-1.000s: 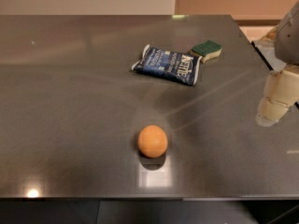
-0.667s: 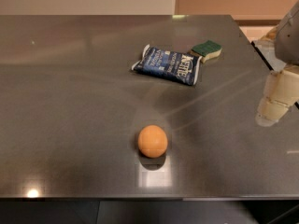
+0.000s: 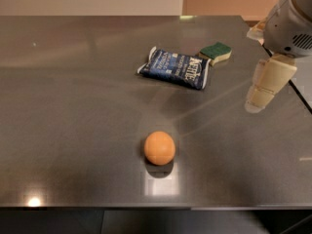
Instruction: Move blue chip bag near orange
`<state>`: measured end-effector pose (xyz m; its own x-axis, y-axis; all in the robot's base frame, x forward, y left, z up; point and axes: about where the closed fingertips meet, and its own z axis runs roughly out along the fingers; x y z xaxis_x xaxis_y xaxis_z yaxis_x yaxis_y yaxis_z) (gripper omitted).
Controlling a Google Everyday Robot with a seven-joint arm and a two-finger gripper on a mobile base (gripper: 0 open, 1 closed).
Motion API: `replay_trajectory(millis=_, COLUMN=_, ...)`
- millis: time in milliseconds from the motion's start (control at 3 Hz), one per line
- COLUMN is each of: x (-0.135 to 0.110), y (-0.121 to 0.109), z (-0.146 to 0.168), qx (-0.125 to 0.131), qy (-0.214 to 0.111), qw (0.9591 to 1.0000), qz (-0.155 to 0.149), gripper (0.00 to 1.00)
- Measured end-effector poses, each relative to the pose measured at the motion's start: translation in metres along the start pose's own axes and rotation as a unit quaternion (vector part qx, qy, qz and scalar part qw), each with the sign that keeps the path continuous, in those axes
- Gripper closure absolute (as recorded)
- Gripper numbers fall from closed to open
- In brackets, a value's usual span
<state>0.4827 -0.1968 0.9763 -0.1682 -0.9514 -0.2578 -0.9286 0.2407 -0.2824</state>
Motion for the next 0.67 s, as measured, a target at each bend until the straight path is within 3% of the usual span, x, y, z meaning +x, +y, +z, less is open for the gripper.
replay_trajectory(millis=667, x=-0.047, y=-0.056, z=0.045, qx=-0.003, qy=-0.045, qw=0.9988, qz=-0.018, gripper=0.0)
